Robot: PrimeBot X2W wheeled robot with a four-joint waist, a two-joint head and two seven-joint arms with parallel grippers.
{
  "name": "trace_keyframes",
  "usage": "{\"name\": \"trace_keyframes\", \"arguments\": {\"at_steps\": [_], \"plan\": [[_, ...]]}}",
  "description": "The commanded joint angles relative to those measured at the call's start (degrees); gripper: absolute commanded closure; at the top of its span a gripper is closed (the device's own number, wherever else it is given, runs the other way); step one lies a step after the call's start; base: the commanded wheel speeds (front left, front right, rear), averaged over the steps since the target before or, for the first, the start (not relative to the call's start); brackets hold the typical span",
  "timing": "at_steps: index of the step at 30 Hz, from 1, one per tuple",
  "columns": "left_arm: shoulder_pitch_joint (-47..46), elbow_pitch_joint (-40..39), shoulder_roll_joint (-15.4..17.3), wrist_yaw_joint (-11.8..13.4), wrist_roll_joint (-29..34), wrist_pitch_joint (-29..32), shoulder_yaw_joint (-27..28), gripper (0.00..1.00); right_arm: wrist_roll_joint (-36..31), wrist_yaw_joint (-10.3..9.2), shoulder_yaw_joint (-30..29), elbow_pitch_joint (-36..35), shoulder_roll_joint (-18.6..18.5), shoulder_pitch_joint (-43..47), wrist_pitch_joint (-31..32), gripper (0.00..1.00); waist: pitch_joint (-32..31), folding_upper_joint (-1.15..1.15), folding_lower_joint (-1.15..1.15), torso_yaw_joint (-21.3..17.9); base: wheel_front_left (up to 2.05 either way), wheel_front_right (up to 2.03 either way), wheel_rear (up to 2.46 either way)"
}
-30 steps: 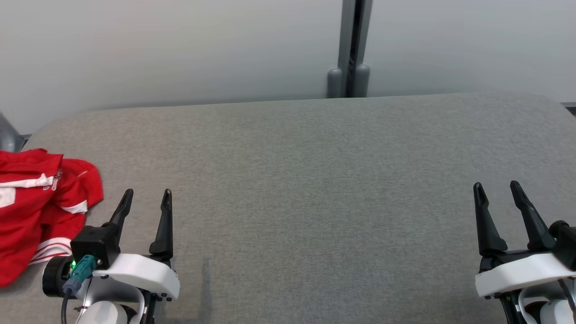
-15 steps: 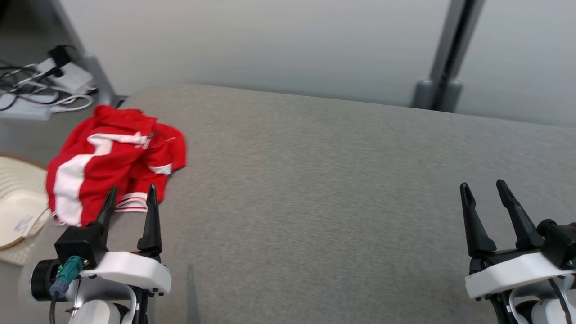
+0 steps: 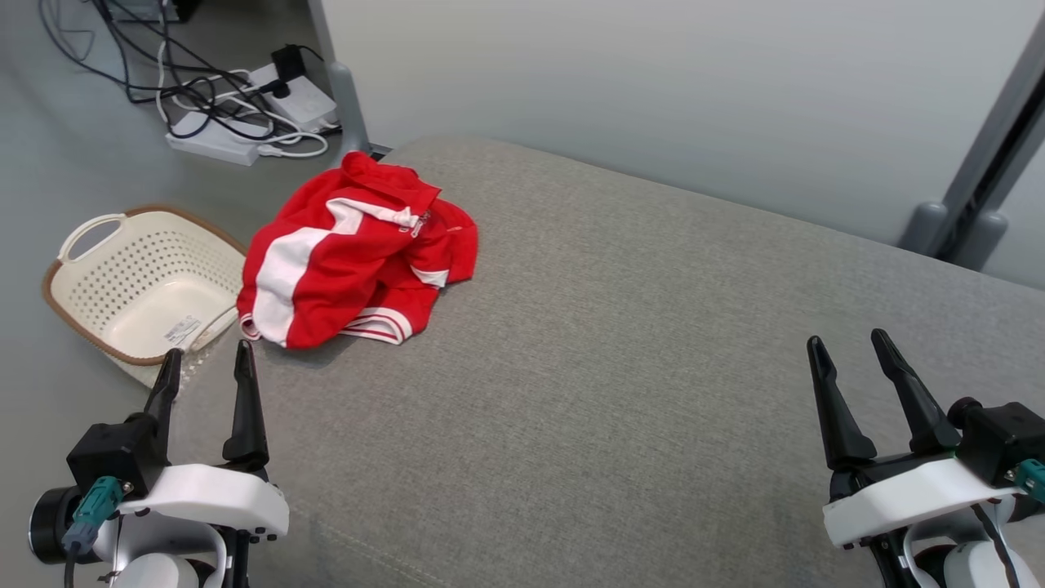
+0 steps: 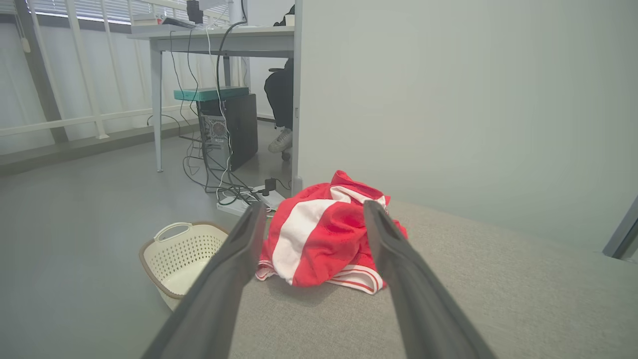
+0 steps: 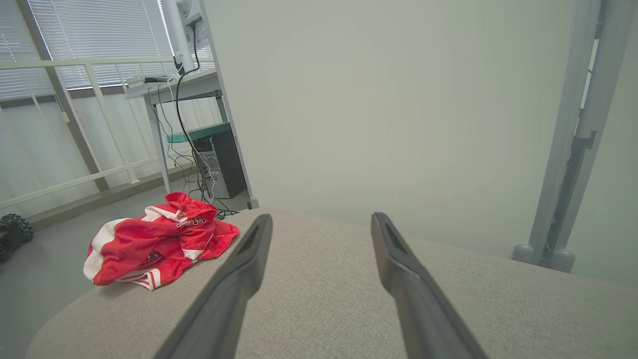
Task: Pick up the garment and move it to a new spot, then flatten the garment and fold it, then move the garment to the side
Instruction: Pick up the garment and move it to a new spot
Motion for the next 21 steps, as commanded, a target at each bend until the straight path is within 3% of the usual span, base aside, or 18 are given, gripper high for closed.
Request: {"name": "trace_keyframes", "arguments": {"at_steps": [1,21], "plan": [[0.42,-0.32,0.11,0.31,-0.28,-0.25,0.22,0.0,0.17,0.08,-0.13,0.17,-0.15,-0.29,-0.18,0.0,-0.17,0.0,0.0,0.96,0.0,0.0,0.0],[-2.02,0.42,0.37,-0.09,-1.34,-1.12,0.07,0.0,0.56,0.08,0.24,0.63,-1.02,-1.58,0.04,0.0,1.43,0.0,0.0,1.31,0.0,0.0,0.0]]}}
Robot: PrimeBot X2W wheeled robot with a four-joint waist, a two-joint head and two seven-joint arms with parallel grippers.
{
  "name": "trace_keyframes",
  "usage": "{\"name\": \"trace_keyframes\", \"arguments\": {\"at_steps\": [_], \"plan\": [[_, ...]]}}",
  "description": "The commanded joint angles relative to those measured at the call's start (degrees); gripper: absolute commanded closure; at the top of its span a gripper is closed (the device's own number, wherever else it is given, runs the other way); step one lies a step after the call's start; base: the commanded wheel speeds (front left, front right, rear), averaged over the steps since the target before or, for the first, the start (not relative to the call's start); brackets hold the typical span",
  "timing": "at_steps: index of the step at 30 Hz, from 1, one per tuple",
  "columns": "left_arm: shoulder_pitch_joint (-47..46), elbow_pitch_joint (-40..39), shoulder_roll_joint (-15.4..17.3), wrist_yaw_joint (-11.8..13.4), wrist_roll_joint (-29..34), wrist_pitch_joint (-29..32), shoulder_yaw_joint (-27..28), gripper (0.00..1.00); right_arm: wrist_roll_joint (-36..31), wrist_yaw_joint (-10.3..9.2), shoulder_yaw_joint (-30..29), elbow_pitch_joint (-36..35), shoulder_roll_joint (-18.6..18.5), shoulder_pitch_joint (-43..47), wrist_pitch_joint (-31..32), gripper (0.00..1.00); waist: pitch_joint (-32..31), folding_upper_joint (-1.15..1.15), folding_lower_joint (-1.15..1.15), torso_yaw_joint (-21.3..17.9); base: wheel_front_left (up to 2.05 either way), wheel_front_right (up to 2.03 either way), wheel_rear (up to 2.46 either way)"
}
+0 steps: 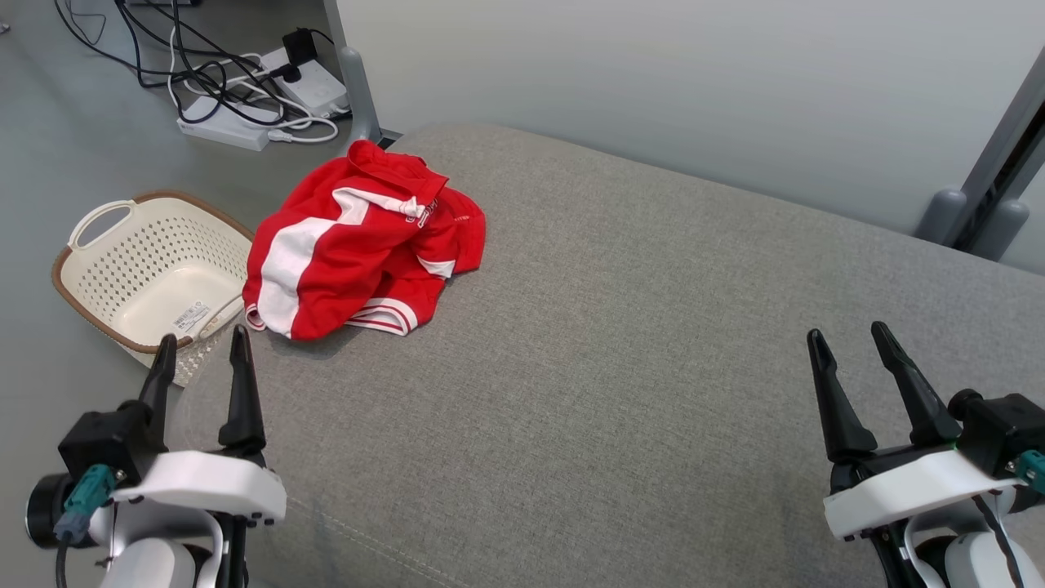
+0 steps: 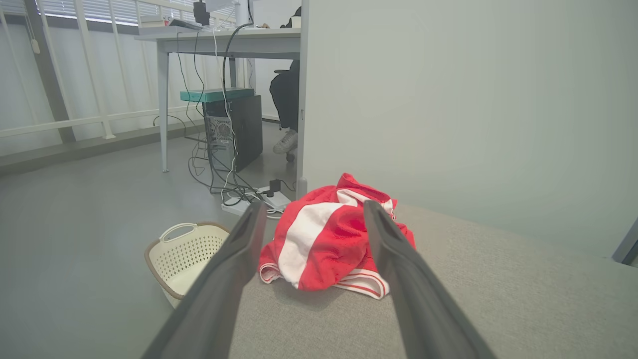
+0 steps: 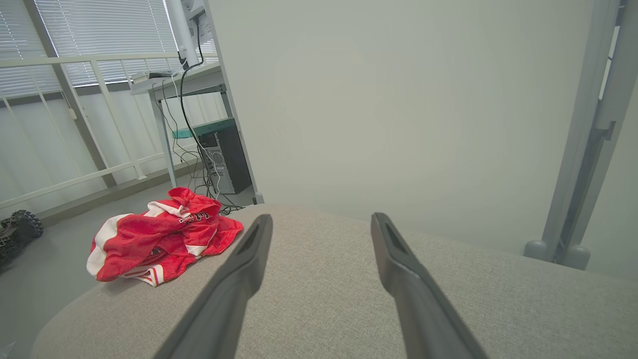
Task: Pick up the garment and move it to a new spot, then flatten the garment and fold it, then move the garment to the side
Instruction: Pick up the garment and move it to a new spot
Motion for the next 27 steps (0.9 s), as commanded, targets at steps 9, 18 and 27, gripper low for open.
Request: {"name": "trace_keyframes", "arguments": {"at_steps": [9,18,27], "plan": [[-12.01,2.59,1.27,-2.02,-0.78,-0.4,0.8,0.0,-1.4,0.08,-0.13,-2.99,-1.47,-3.94,2.59,0.0,6.47,0.0,0.0,-3.15,0.0,0.0,0.0],[-26.01,16.64,2.07,-7.29,-3.48,3.3,0.12,0.0,-2.76,0.06,1.06,-6.08,-3.07,-8.35,5.41,0.0,15.07,0.0,0.0,-8.66,0.0,0.0,0.0],[-38.38,38.12,4.15,-11.88,-5.82,9.77,-0.24,0.0,-3.23,0.05,1.36,-7.22,-3.48,-11.85,5.39,0.0,22.64,0.0,0.0,-13.81,0.0,0.0,0.0]]}}
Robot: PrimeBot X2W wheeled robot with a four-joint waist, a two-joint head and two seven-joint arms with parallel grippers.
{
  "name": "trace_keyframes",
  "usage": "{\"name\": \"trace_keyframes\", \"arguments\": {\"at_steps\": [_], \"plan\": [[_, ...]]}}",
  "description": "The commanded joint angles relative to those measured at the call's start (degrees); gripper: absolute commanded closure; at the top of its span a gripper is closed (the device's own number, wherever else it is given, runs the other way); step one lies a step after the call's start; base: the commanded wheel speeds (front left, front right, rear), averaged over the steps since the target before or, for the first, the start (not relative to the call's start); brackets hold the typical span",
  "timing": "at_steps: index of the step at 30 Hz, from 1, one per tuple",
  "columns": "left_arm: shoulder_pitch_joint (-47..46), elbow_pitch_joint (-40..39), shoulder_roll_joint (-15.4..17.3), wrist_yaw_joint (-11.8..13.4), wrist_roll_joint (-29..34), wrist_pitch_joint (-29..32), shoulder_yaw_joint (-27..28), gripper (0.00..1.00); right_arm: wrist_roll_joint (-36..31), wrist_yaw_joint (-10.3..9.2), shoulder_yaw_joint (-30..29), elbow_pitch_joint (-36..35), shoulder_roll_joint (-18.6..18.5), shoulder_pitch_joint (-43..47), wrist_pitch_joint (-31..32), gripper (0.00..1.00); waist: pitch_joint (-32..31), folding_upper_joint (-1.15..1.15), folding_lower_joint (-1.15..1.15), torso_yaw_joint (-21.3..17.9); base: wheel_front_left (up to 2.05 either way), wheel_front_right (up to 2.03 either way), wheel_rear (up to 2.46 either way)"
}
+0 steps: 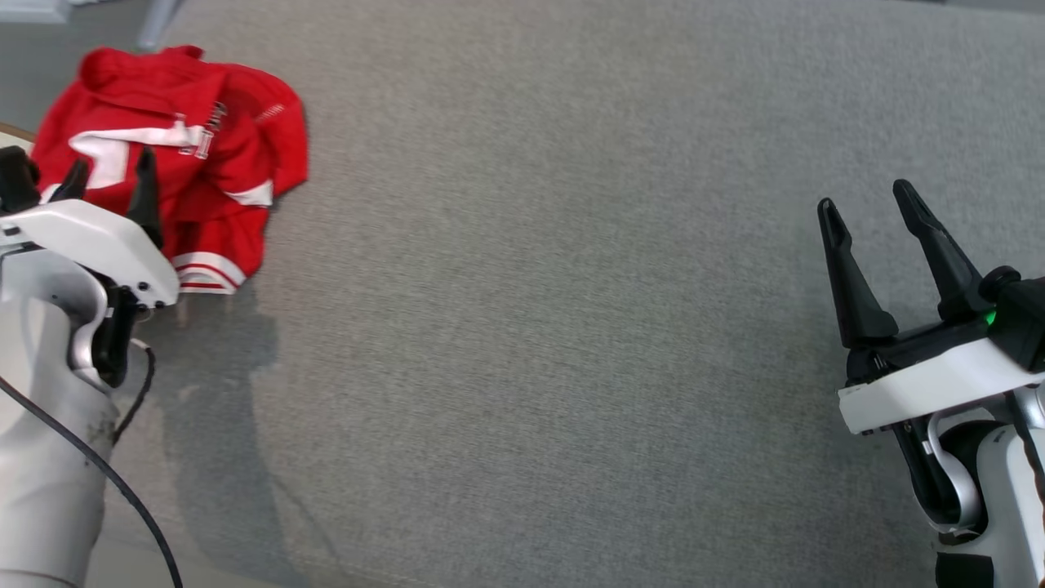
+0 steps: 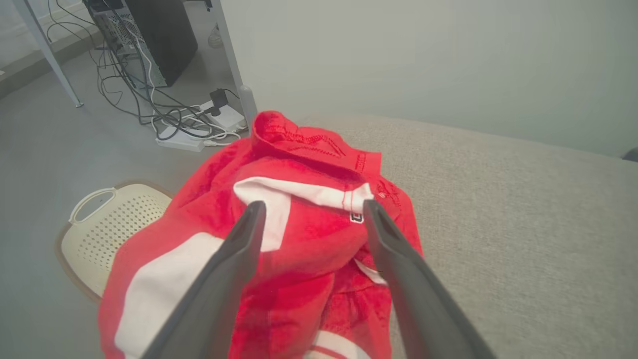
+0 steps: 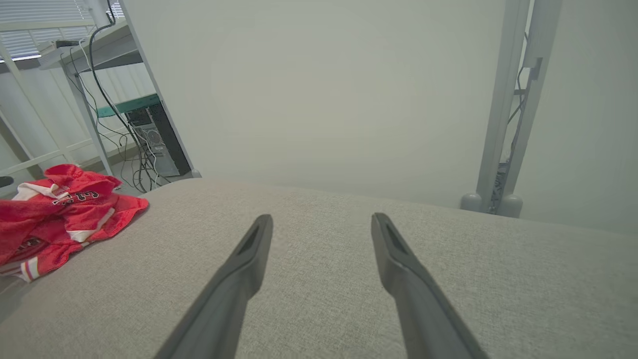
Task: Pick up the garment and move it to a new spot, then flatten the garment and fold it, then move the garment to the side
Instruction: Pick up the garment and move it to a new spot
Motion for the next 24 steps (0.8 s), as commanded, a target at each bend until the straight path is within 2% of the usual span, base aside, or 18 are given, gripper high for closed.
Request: {"name": "trace_keyframes", "arguments": {"at_steps": [1,8,9,10,11,16,24], "plan": [[-1.47,1.5,0.74,-0.26,-0.13,0.11,0.19,0.0,-0.34,0.01,0.09,-0.15,-0.22,-0.9,-0.38,0.0,3.0,0.0,0.0,-2.66,0.0,0.0,0.0],[-5.25,12.54,2.4,-1.45,0.07,1.99,-0.55,0.0,-0.15,0.01,0.22,0.63,0.27,-2.05,-1.86,0.0,5.3,0.0,0.0,-3.98,0.0,0.0,0.0],[-5.63,13.71,2.36,-1.74,-0.02,2.23,-0.63,0.22,-0.13,0.01,0.33,0.76,0.38,-2.25,-2.01,0.0,5.47,0.0,0.0,-4.07,0.0,0.0,0.0],[-6.02,14.6,2.14,-1.71,-0.1,2.09,-0.68,0.57,-0.06,0.01,0.37,0.97,0.5,-2.43,-2.17,0.0,5.56,0.0,0.0,-4.12,0.0,0.0,0.0],[-6.45,15.39,2.35,-1.5,0.44,1.79,-1.07,1.0,-0.03,0.01,0.4,1.1,0.56,-2.61,-2.38,0.0,5.62,0.0,0.0,-4.18,0.0,0.0,0.0],[-7.95,18.3,3.51,-1.1,1.97,-0.44,-2.37,1.0,0.26,0.01,0.54,1.9,0.79,-3.08,-3.13,0.0,5.19,0.0,0.0,-4.38,0.0,0.0,0.0],[-10.37,16.91,5.73,0.04,1.64,-11.32,-0.81,1.0,0.11,0.01,-0.53,2.7,0.83,-1.16,-4.05,0.0,0.95,0.0,0.0,-3.94,0.0,0.0,0.0]]}}
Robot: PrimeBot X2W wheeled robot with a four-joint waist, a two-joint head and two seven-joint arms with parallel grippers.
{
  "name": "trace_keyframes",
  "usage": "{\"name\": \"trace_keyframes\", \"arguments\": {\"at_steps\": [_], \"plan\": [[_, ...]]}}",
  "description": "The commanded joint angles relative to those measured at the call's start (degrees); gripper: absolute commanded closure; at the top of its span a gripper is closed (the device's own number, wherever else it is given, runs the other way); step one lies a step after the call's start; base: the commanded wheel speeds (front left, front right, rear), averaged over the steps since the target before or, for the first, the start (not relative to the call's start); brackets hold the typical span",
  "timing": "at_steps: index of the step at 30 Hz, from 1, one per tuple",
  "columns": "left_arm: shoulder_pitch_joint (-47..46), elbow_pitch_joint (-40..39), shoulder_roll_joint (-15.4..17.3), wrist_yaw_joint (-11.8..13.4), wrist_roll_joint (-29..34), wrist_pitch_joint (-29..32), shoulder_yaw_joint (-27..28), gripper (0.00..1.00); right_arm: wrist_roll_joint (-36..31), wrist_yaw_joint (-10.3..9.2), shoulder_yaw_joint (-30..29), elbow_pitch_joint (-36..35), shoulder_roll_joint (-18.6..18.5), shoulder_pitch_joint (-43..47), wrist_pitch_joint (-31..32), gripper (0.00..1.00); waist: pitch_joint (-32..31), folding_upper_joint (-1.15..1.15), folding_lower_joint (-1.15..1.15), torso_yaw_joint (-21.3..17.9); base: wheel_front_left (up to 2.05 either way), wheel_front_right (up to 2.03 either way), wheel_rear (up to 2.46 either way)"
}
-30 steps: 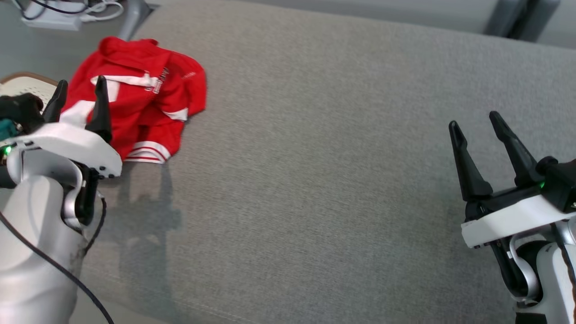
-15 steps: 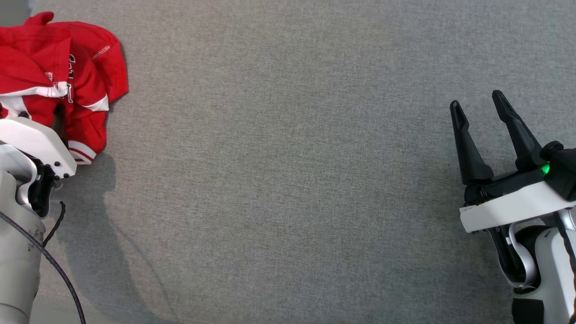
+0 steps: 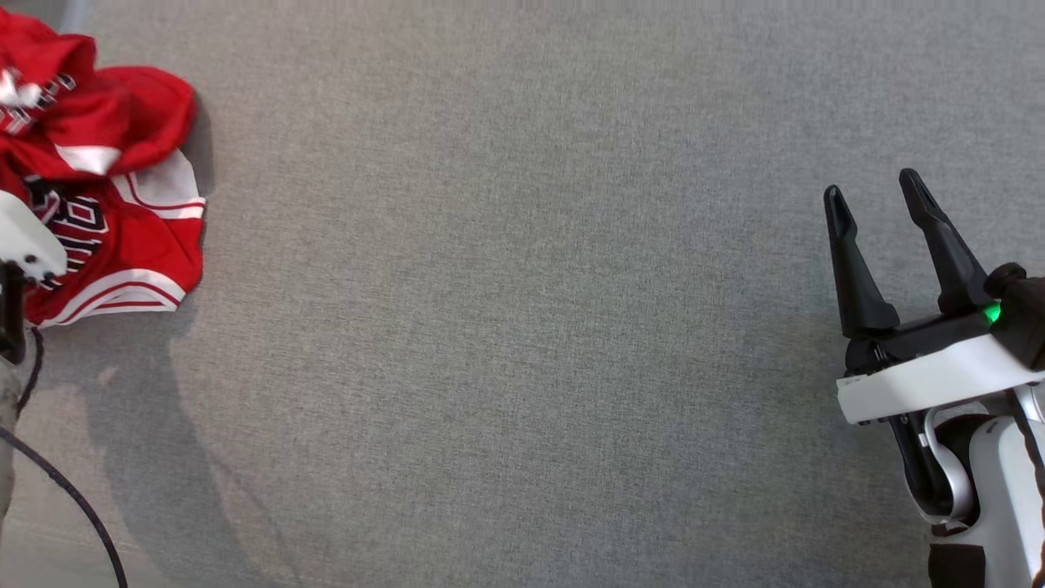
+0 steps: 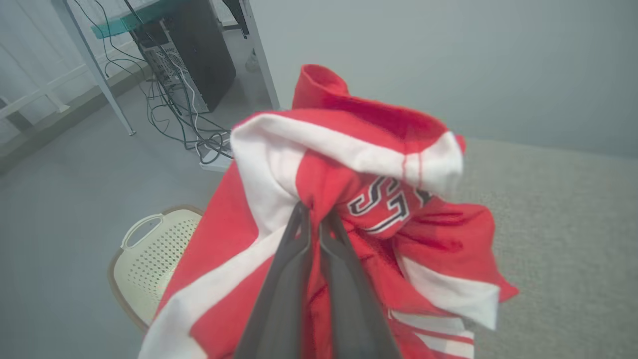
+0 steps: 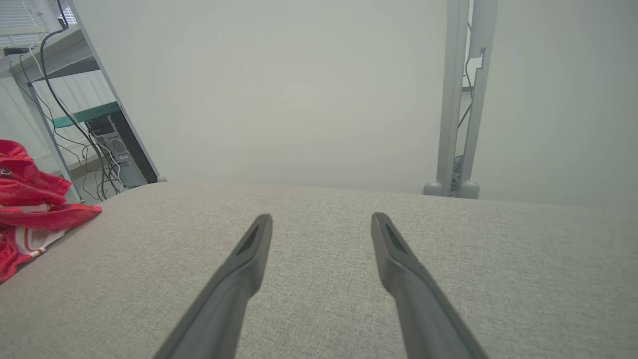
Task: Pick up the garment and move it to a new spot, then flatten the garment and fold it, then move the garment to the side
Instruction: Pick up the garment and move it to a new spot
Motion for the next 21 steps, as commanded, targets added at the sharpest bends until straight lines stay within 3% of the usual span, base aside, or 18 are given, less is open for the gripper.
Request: {"name": "trace_keyframes", "arguments": {"at_steps": [1,7,12,18,21], "plan": [[-0.99,-1.31,0.87,0.41,-0.46,-2.64,0.71,1.0,0.09,0.01,-0.42,0.17,-0.04,1.05,-0.46,0.0,-2.44,0.0,0.0,0.33,0.0,0.0,0.0],[0.13,-6.16,1.75,0.63,-0.75,-5.37,2.01,1.0,0.22,0.01,-1.15,0.37,0.47,2.64,-0.89,0.0,-6.19,0.0,0.0,0.47,0.0,0.0,0.0],[3.71,-15.56,2.71,1.96,-0.1,-6.05,3.23,1.0,0.29,0.01,-1.69,0.39,1.15,4.5,-1.39,0.0,-10.24,0.0,0.0,-0.22,0.0,0.0,0.0],[13.84,-32.88,2.9,5.99,-0.1,-5.38,4.2,1.0,0.79,0.01,-2.49,0.02,2.17,7.04,-1.77,0.0,-14.58,0.0,0.0,-2.29,0.0,0.0,0.0],[20.4,-44.22,3.13,9.21,0.36,-3.46,4.37,1.0,0.79,0.01,-2.99,-0.57,2.54,8.34,-1.79,0.0,-15.88,0.0,0.0,-3.53,0.0,0.0,0.0]]}}
